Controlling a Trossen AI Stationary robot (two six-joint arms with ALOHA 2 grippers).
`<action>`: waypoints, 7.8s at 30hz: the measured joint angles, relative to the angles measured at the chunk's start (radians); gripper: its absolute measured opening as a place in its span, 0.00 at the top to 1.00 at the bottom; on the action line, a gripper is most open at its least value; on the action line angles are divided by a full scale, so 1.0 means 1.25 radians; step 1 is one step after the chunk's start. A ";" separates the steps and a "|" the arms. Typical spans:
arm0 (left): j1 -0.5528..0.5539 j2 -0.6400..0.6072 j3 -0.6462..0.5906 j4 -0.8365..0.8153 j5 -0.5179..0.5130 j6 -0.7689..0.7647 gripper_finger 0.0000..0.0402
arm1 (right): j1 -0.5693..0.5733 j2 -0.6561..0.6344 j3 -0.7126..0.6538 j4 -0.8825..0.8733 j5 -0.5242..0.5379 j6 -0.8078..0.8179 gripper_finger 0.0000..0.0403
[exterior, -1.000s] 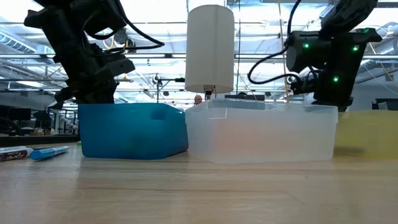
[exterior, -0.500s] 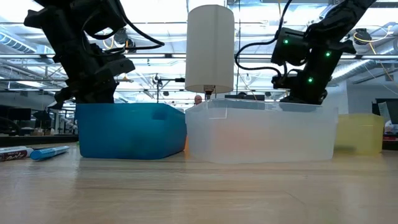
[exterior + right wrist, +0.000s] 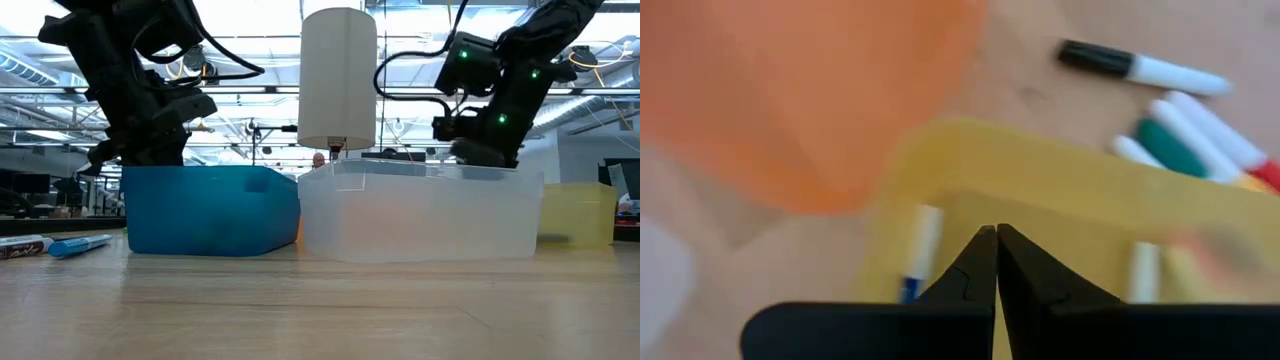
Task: Pick & Place Markers
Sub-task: Adjust the bins on the table, then put the green marker pen into the yellow bin
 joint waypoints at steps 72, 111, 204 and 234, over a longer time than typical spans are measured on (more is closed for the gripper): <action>-0.043 -0.043 0.002 0.019 -0.071 0.137 0.98 | 0.316 -0.197 0.000 -0.021 -0.189 0.078 1.00; -0.379 -0.046 0.004 -0.224 0.222 -0.975 0.55 | 0.241 -0.349 -0.084 0.492 0.085 -0.512 0.69; -0.103 -0.029 0.305 0.253 -0.159 0.712 0.92 | 0.157 0.124 0.141 1.052 -0.323 -0.410 0.68; -0.095 -0.029 0.305 0.291 -0.142 0.769 0.92 | 0.142 0.213 0.212 1.047 -0.382 -0.413 0.93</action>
